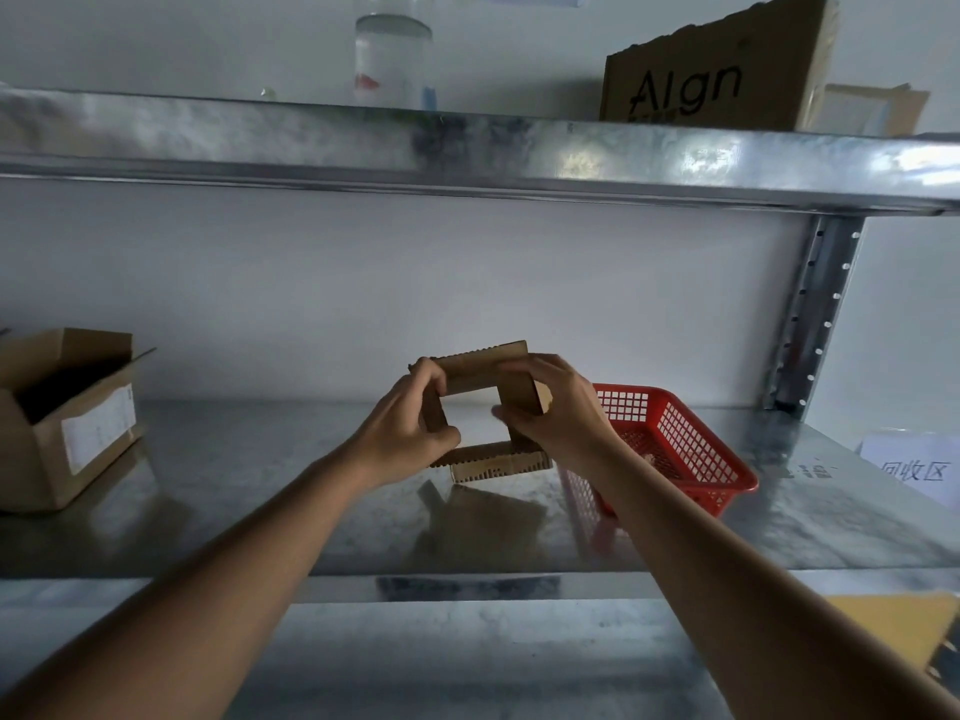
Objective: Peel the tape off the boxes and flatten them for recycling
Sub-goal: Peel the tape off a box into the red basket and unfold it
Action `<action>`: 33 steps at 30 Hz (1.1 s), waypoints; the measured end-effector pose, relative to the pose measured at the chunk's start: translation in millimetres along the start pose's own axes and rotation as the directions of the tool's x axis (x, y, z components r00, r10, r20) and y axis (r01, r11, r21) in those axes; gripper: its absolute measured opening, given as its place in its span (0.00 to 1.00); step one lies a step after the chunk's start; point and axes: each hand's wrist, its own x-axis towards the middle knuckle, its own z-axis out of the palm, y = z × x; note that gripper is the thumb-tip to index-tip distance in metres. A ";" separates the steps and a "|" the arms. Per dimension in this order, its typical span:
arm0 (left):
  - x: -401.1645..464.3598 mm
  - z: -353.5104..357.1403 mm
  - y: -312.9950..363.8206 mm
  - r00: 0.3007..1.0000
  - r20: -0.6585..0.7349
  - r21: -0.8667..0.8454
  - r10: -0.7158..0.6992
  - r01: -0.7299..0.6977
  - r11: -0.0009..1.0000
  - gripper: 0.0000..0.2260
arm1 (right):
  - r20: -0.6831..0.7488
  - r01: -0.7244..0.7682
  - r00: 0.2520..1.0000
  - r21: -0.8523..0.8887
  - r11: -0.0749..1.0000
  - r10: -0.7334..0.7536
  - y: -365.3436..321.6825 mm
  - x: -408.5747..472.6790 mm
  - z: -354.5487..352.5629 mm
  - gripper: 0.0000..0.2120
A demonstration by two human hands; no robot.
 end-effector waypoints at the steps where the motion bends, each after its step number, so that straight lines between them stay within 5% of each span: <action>1: -1.2 -0.1 -3.0 1.000 0.001 -0.037 0.009 -0.009 0.999 0.16 | 0.022 -0.014 1.000 -0.035 0.999 0.015 0.7 -0.4 0.5 0.27; 6: -3.8 -2.7 -10.8 0.997 0.060 -0.177 0.041 -0.030 0.984 0.19 | 0.053 -0.080 0.995 -0.094 0.992 0.086 0.3 -1.9 0.8 0.35; 11: -6.8 -10.0 -19.4 0.988 0.148 -0.263 0.043 -0.003 0.965 0.30 | 0.083 -0.158 0.984 -0.016 0.987 0.159 -0.9 -5.0 -2.7 0.27; 17: -9.2 -0.7 -28.6 0.993 -0.060 0.008 0.100 -0.100 0.995 0.56 | 0.052 -0.054 0.998 0.343 0.938 0.039 -5.8 -19.5 -5.6 0.08; 24: -3.6 12.9 -22.7 0.933 -0.346 -0.035 0.098 -0.117 0.992 0.50 | -0.032 -0.086 0.993 0.463 0.882 0.114 -12.9 -33.9 -20.7 0.06; 28: -2.1 23.7 -17.6 0.935 -0.345 -0.014 0.079 -0.090 0.996 0.44 | -0.037 -0.111 0.986 0.568 0.816 0.160 -0.8 -40.9 -16.9 0.20; 33: -1.3 33.8 -12.2 0.943 -0.332 0.012 -0.012 0.017 1.000 0.35 | -0.124 0.020 0.992 0.225 0.974 0.008 18.3 -47.7 1.8 0.35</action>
